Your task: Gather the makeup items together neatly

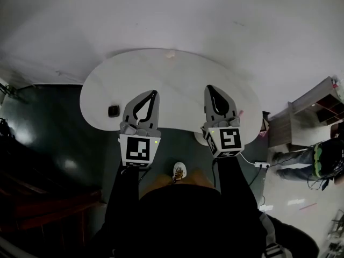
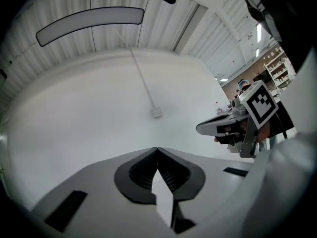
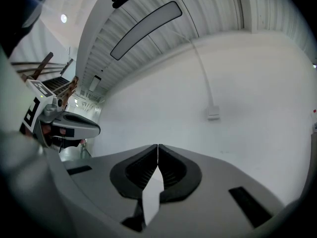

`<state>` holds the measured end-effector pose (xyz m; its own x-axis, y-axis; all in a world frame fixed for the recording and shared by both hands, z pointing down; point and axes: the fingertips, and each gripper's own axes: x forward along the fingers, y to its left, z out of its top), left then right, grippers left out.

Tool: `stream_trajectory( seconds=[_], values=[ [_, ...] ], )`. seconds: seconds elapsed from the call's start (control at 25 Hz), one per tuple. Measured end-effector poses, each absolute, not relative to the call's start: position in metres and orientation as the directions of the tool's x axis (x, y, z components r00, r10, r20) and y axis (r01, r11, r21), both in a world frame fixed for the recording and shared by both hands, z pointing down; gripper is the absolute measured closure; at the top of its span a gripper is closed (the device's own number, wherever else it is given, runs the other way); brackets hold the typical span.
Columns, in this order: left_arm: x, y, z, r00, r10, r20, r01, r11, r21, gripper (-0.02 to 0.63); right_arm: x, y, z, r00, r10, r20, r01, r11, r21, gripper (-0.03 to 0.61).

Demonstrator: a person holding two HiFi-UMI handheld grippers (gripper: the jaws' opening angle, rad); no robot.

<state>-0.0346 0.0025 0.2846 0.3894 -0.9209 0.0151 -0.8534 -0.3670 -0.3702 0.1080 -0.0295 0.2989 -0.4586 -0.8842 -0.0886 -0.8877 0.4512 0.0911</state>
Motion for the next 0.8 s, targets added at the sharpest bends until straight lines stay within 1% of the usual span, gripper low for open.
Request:
stream_trajectory(
  seconds=[0.32, 0.68, 0.8],
  values=[
    [-0.039, -0.043, 0.290, 0.352, -0.935, 0.033, -0.865, -0.339, -0.371, 0.598, 0.106, -0.078, 0.303, -0.480, -0.873, -0.090, -0.877, 0.475, 0.073, 0.551],
    [-0.037, -0.075, 0.287, 0.360, -0.933, 0.004, -0.860, -0.333, -0.386, 0.598, 0.100, -0.112, 0.303, -0.489, -0.866, -0.107, -0.872, 0.486, 0.056, 0.551],
    [-0.040, -0.083, 0.288, 0.360, -0.933, 0.012, -0.858, -0.336, -0.389, 0.598, 0.098, -0.118, 0.302, -0.487, -0.867, -0.106, -0.873, 0.483, 0.063, 0.551]
  ],
)
